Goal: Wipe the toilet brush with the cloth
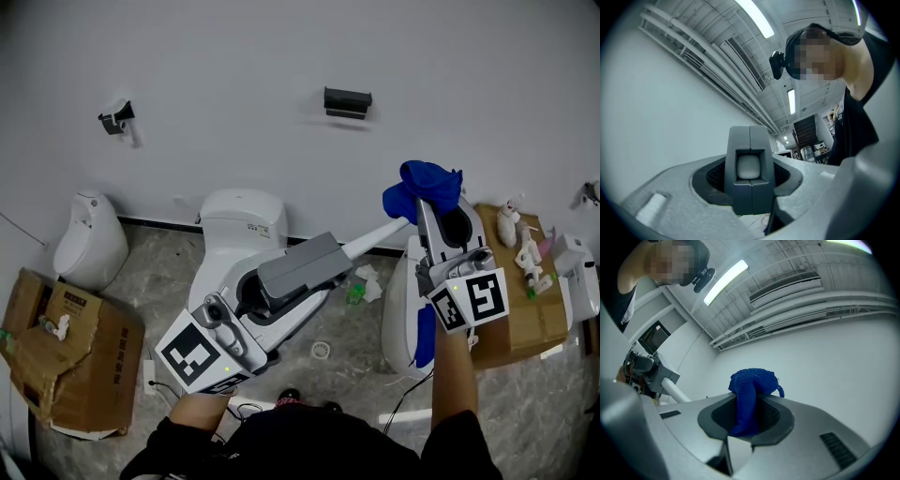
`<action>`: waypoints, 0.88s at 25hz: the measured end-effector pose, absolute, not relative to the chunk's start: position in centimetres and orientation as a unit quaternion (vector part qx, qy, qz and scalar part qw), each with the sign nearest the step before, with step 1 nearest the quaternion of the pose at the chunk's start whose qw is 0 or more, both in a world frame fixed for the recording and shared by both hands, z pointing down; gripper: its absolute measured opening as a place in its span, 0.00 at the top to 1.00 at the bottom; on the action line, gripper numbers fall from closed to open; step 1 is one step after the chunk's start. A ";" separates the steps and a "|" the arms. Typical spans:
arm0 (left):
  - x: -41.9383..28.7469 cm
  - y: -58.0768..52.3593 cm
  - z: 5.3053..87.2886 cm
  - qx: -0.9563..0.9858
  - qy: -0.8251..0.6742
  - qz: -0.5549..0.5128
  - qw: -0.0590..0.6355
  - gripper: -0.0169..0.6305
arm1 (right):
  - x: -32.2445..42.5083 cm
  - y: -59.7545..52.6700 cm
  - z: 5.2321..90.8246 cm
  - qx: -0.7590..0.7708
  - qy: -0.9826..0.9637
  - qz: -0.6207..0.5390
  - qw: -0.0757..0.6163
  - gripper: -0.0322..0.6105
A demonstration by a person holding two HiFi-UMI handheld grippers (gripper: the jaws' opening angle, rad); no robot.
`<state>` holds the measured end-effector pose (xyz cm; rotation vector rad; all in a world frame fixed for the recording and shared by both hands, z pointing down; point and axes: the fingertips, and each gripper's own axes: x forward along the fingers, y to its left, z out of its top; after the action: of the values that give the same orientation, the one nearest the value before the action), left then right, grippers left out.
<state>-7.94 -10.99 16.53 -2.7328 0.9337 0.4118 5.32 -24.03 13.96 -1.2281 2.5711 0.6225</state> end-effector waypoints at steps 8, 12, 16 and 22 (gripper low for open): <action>-7.7 -11.2 16.7 -0.932 0.317 0.135 0.111 0.69 | 6.0 -24.7 14.1 -0.428 0.872 0.213 0.107 0.82; -7.9 -11.1 16.7 -0.931 0.318 0.133 0.118 0.69 | 6.0 -24.6 14.2 -0.439 0.866 0.221 0.095 0.82; -9.0 -11.3 16.9 -0.931 0.321 0.130 0.114 0.69 | 4.8 -24.3 13.9 -0.437 0.867 0.220 0.097 0.82; -10.6 -11.9 17.1 -0.928 0.333 0.129 0.107 0.68 | 3.9 -22.6 12.3 -0.430 0.866 0.226 0.115 0.82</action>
<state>-10.58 -11.89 17.10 -2.7312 0.9811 0.3788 3.90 -22.56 12.27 -1.2608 2.5387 0.6620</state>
